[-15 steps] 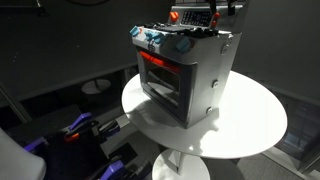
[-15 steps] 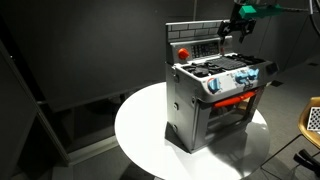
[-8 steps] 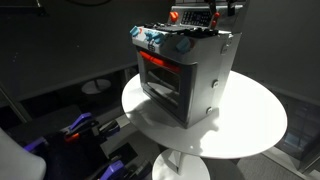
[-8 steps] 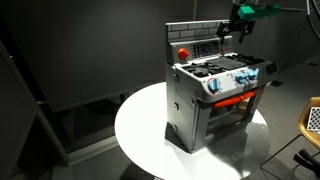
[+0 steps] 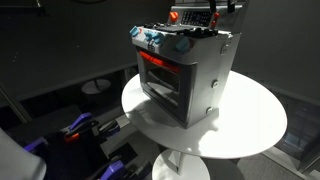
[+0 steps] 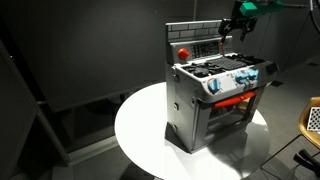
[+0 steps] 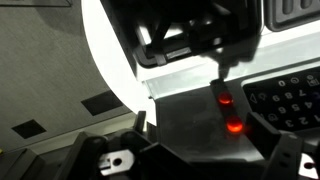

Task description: Push the top right button on the cooker

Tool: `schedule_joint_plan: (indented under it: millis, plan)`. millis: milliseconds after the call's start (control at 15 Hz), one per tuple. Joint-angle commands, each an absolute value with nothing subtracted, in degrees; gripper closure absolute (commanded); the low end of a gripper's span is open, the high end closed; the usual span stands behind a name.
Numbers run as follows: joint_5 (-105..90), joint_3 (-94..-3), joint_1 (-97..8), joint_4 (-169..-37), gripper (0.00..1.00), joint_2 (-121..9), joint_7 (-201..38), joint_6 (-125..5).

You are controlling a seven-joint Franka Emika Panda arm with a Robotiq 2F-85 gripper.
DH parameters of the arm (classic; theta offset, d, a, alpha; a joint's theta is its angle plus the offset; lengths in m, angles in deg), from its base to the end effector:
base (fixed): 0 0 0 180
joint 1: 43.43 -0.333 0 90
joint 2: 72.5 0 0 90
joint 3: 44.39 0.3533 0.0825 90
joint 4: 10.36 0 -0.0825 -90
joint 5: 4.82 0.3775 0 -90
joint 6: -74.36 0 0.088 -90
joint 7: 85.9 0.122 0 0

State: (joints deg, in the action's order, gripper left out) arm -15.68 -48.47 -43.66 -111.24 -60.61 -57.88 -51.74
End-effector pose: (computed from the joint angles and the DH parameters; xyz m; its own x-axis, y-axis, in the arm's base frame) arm 0.6457 -0.0489 0.4945 0.8640 -0.4169 0.2823 -0.4503 -0.8907 0.0629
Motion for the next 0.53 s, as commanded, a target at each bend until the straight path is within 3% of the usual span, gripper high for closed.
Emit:
schedule_joint_plan:
  millis: [0,467]
  plan:
    - [-15.3,-48.4,-44.2,-112.7,0.0,-64.0,-59.2,-49.5]
    - [-15.4,-47.8,-44.3,-114.2,0.0,-67.5,-58.8,-44.6]
